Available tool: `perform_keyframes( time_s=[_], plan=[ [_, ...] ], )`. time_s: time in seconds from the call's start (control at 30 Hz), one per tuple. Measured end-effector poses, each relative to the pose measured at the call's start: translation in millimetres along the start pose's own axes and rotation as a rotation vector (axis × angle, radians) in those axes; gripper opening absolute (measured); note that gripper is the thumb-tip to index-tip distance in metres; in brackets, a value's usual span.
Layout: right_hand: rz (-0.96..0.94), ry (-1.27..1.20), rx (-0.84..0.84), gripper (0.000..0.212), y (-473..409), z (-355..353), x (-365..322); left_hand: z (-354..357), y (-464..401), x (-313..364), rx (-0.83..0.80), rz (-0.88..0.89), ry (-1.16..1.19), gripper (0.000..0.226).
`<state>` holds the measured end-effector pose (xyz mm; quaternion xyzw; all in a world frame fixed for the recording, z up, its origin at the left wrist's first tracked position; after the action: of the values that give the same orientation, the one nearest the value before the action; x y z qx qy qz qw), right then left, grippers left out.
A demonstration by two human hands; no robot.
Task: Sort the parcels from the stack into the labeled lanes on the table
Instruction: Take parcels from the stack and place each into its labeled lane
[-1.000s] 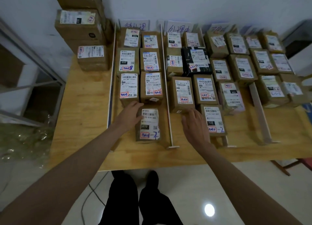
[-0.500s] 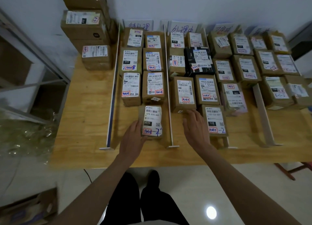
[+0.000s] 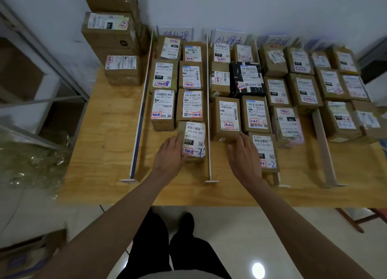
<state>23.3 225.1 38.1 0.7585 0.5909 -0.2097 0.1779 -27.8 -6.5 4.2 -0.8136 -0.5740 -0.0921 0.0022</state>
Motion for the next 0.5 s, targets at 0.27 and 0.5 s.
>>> perform_keyframes(
  time_s=[0.27, 0.5],
  plan=[
    [-0.159, 0.053, -0.004, 0.049, -45, -9, -71, -73, -3, -63, 0.157, -0.066, -0.152, 0.054],
    [-0.313, 0.038, -0.014, 0.050, -88, 4, -162, -131, -8, -166, 0.188, -0.305, -0.219, 0.061]
  ],
)
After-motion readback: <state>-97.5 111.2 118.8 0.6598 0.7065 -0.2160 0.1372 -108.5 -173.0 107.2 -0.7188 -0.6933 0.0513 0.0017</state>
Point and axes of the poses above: each hand's wrist, its own y-axis away from the middle knuckle, its own z-axis out of the palm, x = y × z, the point moved 3 cm from there along -y, towards the middle knuckle, and after that the axes turned 11 degrees about -y, right-handed, at the moved point
